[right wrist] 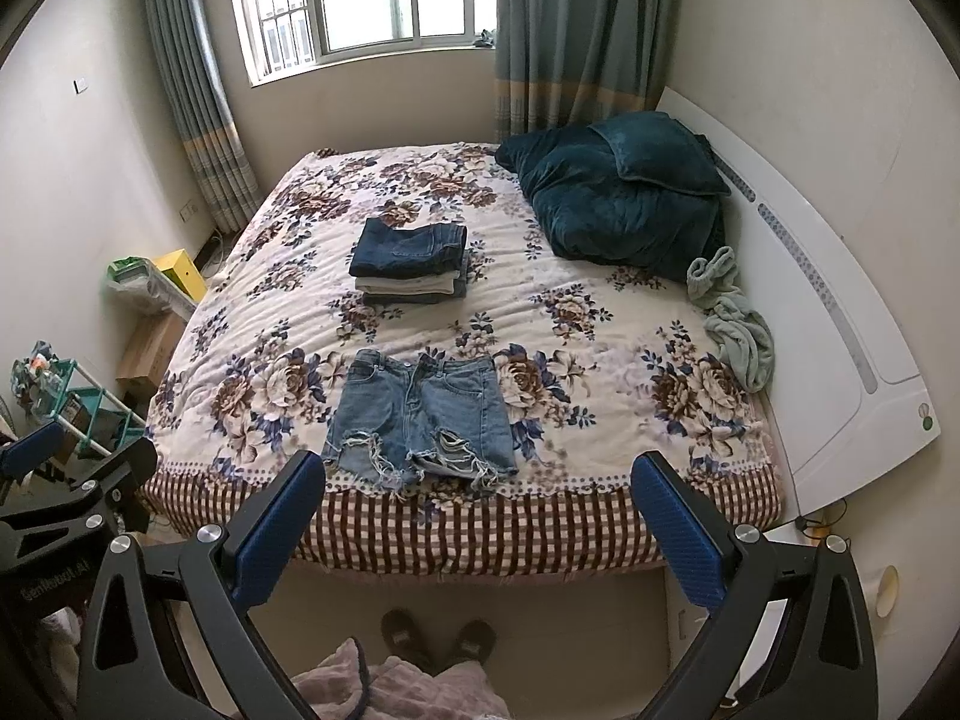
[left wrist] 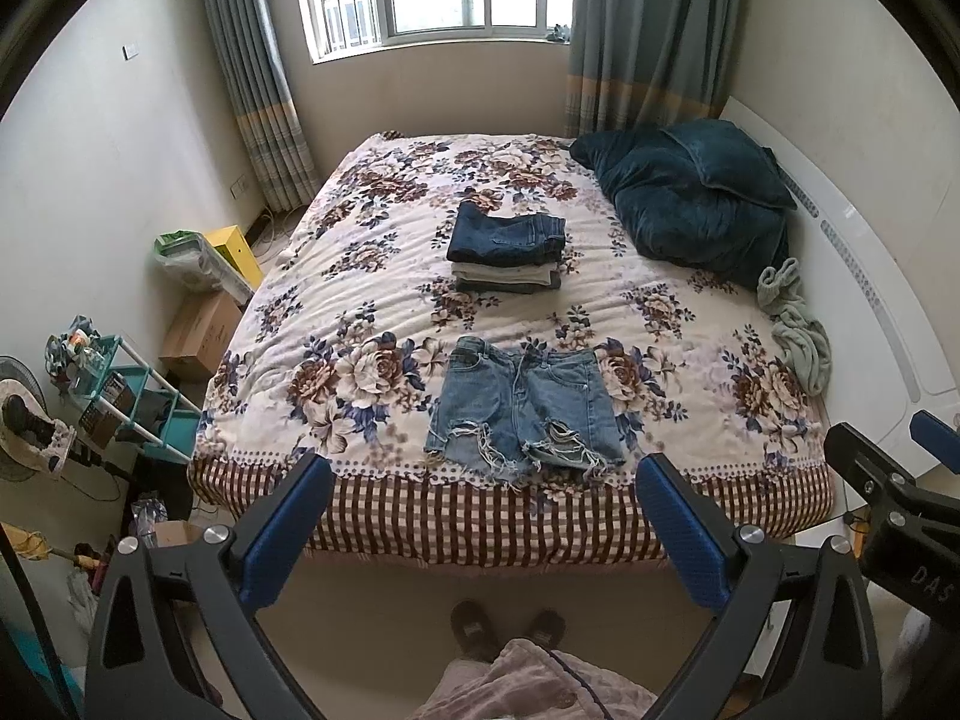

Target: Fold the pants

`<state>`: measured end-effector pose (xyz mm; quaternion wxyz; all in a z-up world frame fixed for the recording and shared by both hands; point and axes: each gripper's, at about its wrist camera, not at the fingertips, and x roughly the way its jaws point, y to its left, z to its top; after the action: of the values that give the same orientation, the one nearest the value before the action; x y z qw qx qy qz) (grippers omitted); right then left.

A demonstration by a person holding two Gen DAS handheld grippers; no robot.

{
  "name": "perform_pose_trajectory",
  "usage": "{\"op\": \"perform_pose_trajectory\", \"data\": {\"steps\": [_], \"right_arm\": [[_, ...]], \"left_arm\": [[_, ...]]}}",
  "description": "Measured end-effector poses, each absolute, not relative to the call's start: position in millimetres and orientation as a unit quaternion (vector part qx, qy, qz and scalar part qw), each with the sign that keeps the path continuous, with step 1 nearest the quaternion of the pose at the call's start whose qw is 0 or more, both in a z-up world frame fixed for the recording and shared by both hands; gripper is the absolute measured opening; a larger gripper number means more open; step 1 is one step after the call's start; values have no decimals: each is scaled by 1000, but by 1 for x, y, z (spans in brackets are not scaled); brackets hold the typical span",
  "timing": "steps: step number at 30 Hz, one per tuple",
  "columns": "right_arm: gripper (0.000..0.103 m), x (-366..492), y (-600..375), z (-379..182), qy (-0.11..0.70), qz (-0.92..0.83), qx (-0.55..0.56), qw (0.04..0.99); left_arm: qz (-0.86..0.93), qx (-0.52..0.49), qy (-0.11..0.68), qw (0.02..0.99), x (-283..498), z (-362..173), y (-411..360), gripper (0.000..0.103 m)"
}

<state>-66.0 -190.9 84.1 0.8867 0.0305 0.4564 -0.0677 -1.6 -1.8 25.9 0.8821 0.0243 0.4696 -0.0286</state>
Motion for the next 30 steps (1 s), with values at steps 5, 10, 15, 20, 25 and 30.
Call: {"op": "perform_pose_trajectory", "data": {"steps": [5, 10, 15, 20, 25, 30], "right_arm": [[103, -66, -190, 84, 458, -67, 32, 886], [103, -72, -186, 83, 461, -65, 29, 885], [103, -72, -186, 83, 461, -66, 30, 885], [103, -72, -186, 83, 461, -65, 31, 884], [103, -69, -187, 79, 464, -62, 35, 883], [103, -50, -199, 63, 474, -61, 44, 877]], "left_arm": [[-27, 25, 468, 883, -8, 26, -3, 103], [-27, 23, 469, 882, -13, 26, -1, 103], [-27, 23, 469, 883, -14, 26, -2, 103], [-26, 23, 469, 883, -13, 26, -2, 103], [-24, 22, 470, 882, -14, 25, -1, 103], [1, 22, 476, 879, -4, 10, -1, 103]]}}
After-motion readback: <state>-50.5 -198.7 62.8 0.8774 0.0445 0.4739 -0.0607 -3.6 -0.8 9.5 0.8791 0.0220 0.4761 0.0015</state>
